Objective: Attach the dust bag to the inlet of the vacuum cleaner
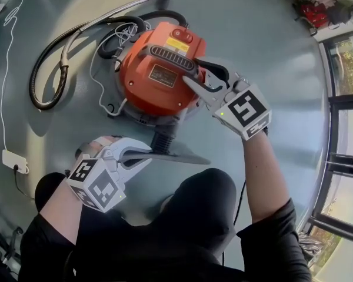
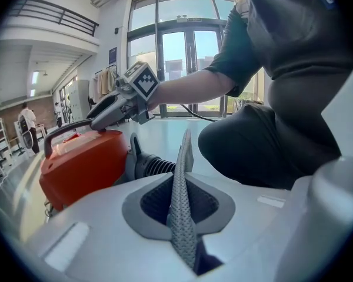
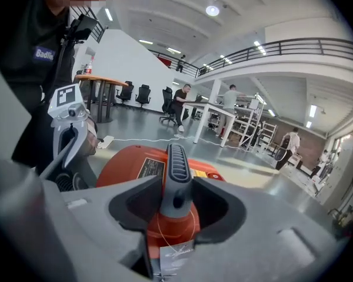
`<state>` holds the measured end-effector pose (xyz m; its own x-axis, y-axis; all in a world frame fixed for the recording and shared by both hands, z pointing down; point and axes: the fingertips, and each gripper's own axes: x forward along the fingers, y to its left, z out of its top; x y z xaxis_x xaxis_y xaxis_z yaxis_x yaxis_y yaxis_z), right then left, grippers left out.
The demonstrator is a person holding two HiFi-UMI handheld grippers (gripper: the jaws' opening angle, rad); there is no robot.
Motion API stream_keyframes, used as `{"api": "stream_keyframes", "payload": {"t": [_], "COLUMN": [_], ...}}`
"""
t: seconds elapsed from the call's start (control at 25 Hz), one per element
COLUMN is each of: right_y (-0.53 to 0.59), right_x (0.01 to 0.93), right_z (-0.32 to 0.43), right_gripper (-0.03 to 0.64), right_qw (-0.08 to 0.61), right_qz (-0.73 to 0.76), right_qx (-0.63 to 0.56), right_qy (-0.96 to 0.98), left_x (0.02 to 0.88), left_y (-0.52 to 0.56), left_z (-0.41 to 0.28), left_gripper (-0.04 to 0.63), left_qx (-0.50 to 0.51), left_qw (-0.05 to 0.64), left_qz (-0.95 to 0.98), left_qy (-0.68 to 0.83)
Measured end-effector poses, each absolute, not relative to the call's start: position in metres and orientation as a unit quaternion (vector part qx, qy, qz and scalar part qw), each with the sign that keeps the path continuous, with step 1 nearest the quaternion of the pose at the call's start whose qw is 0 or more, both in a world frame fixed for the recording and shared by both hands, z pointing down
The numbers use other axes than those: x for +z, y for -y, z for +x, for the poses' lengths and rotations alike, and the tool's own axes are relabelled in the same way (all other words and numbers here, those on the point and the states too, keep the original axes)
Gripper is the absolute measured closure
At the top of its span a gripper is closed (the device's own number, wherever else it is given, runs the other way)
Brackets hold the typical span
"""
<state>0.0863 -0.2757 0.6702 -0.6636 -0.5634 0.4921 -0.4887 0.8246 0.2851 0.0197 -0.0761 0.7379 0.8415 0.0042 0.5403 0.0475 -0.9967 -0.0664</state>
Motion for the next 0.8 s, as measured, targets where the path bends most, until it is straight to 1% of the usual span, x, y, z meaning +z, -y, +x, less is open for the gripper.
{"api": "stream_keyframes", "payload": {"t": [0.04, 0.16, 0.32, 0.4, 0.8], "right_y": [0.28, 0.288, 0.277, 0.271, 0.271], "right_x": [0.674, 0.68, 0.68, 0.679, 0.681], "right_z": [0.085, 0.077, 0.071, 0.068, 0.066], "right_gripper": [0.463, 0.463, 0.475, 0.476, 0.476], "right_qw": [0.298, 0.306, 0.262, 0.254, 0.284], "right_qz": [0.277, 0.244, 0.237, 0.237, 0.24], "right_qx": [-0.059, -0.035, -0.011, -0.012, -0.018], "right_qy": [0.912, 0.92, 0.935, 0.938, 0.928], "left_x": [0.738, 0.738, 0.74, 0.74, 0.739], "left_y": [0.078, 0.082, 0.073, 0.068, 0.074], "left_z": [0.02, 0.021, 0.017, 0.015, 0.013], "left_gripper": [0.546, 0.542, 0.537, 0.534, 0.522], "left_qx": [-0.281, -0.282, -0.286, -0.288, -0.295], "left_qw": [0.039, 0.041, 0.041, 0.038, 0.017], "left_qz": [-0.959, -0.959, -0.957, -0.957, -0.955], "left_qy": [0.012, 0.009, 0.003, 0.003, 0.0]}}
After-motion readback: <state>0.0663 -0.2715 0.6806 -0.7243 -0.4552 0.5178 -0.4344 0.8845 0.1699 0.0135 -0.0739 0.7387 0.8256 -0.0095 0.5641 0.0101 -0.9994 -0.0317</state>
